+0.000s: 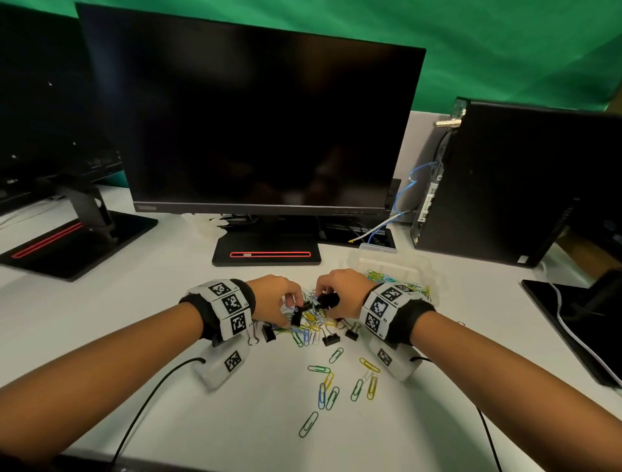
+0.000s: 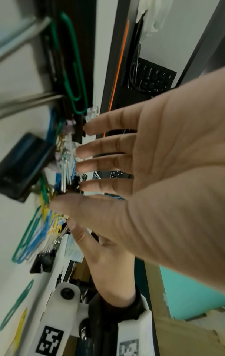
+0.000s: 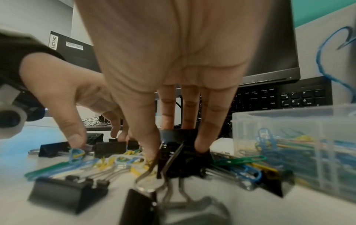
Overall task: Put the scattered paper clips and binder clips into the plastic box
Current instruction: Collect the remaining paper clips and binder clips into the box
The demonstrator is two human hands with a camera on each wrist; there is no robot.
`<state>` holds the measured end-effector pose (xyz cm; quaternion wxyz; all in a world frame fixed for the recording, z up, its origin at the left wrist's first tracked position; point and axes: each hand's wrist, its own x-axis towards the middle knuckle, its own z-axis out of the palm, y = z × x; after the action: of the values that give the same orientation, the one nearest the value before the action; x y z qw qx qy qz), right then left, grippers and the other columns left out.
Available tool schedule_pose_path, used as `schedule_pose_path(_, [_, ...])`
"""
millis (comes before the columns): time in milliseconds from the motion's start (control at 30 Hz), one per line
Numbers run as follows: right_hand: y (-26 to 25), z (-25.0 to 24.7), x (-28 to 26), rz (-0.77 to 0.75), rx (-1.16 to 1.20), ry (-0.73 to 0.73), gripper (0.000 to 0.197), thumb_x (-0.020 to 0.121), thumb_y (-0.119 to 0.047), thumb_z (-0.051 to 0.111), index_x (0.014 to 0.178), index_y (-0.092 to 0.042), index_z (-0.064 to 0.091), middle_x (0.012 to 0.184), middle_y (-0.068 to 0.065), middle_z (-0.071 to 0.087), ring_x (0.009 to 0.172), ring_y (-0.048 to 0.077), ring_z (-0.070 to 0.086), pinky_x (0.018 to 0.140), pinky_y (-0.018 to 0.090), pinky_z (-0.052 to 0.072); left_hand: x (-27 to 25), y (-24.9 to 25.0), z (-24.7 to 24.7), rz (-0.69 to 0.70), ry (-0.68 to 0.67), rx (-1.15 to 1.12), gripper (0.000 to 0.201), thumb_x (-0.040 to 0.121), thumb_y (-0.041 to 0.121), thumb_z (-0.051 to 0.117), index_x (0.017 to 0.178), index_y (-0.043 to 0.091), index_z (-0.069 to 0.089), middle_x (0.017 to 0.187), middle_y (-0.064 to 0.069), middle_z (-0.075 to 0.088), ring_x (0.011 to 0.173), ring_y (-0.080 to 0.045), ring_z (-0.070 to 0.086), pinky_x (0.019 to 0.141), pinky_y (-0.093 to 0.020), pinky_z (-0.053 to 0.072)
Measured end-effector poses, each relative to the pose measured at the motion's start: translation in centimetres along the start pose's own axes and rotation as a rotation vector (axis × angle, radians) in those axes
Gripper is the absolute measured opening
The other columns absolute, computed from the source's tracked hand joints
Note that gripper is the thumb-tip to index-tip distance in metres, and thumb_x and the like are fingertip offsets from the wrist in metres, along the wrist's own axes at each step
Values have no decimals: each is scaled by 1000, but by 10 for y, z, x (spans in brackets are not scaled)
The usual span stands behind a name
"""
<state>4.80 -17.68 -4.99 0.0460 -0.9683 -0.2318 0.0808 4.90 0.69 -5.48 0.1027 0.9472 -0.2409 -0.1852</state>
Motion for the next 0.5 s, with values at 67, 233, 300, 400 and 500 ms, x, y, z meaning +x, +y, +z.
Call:
schedule_pose_path(67, [0,-1,-2,5,20,21,31,76,-19,71,105,-15,61,109,6,63,102,25,57,81,33,47,0,1,2,-2,0,-14,45,77,27,73,118,23,54,99,10,51,90,-14,50,78,-26,43])
schedule_pose_path(233, [6,-9,-15,43,74,62,28,72,-24,72,97,-17,60,101,3,64,91,21,57,72,29,46,-2,2,7,2,29,-64,43,76,28,73,113,22,52,97,8,52,85,-15,51,70,-23,41])
schedule_pose_path(300, [12,-13,-24,72,95,76,25,72,-27,72,92,-19,59,94,1,63,87,19,56,72,28,47,-4,4,6,8,21,-37,43,75,30,73,113,21,54,96,8,50,85,-13,48,70,-22,40])
schedule_pose_path(400, [26,-16,-38,108,99,65,21,70,-28,71,82,-24,54,85,-4,61,80,17,57,66,25,45,-5,6,6,17,-4,29,46,75,31,74,116,21,56,97,7,47,87,-13,45,77,-24,38])
schedule_pose_path(500, [38,-12,-54,132,37,-10,21,69,-28,70,86,-23,58,84,-5,60,78,16,55,60,21,39,-4,6,8,14,-12,39,44,76,29,74,116,20,57,95,5,49,85,-13,46,73,-22,39])
